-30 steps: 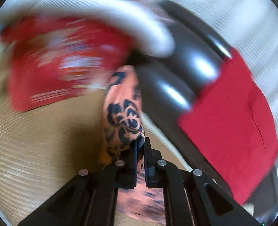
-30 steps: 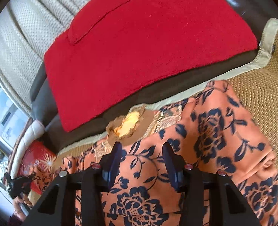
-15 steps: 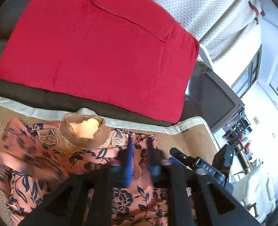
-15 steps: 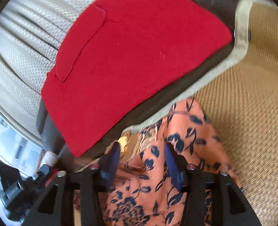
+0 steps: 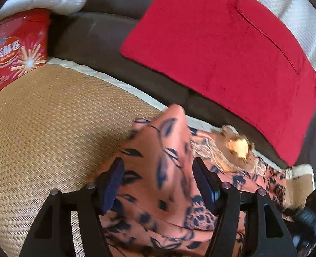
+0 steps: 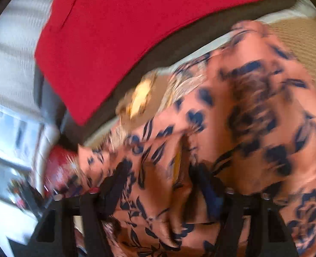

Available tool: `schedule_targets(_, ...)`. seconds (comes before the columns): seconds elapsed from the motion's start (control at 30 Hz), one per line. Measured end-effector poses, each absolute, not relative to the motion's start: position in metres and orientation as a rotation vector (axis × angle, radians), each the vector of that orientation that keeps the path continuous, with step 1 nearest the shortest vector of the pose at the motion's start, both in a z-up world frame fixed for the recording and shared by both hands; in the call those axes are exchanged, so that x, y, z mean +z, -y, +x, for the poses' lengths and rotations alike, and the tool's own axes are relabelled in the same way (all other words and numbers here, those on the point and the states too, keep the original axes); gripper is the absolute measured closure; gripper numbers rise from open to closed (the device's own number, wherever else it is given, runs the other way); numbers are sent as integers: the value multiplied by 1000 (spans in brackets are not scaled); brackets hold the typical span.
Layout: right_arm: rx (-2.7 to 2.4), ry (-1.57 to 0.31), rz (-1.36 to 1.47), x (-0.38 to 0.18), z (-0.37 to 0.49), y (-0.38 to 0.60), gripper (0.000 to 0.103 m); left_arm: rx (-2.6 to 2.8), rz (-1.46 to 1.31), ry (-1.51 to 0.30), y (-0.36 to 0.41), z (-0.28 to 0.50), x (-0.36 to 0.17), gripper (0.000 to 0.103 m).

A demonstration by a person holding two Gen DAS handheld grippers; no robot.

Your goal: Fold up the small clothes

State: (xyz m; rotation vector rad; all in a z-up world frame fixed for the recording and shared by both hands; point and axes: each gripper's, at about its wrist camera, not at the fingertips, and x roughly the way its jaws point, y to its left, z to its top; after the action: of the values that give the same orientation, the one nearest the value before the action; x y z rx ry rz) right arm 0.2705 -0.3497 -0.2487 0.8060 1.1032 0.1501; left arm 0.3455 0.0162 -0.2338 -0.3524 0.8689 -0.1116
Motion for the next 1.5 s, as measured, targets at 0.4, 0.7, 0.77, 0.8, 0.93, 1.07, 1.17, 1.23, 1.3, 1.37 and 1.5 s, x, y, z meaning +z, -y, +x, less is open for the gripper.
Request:
schedule_targets(0.4, -137, -929, 767, -223, 250, 423, 90, -174, -227, -931, 3, 359, -247, 34)
schedule_targets(0.7, -314, -803, 779, -203, 222, 458, 28, -244, -78, -982, 44, 366, -263, 34)
schedule_targets(0.77, -230, -769, 768, -198, 221, 447, 20, -265, -98, -959, 48, 365, -257, 28)
schedule_targets(0.8, -204, -794, 736, -199, 226, 438, 21, -276, -98, -958, 52, 365, -257, 26)
schedule_targets(0.93, -95, -1052, 723, -243, 250, 412, 66, -290, -22, -1013, 70, 368, -280, 19)
schedule_targets(1.07, -101, -1064, 666, -242, 246, 409, 68, -262, 99, -986, 78, 358, -275, 18)
schedule_targets(1.17, -66, -957, 657, -213, 214, 412, 68, -198, 162, -939, 60, 336, -253, 18)
schedule_targets(1.23, -55, -937, 666, -199, 184, 415, 61, -184, 161, -922, 37, 309, -239, 18)
schedule_targets(1.3, -66, -954, 690, -190, 148, 419, 25, -193, 126, -940, 11, 282, -230, 18)
schedule_targets(1.37, -85, -952, 687, -184, 117, 422, 21, -191, 109, -964, -18, 253, -228, 18)
schedule_targets(1.5, -118, -1049, 625, -178, 46, 419, 21, -194, 1, -1037, -77, 177, -232, 18)
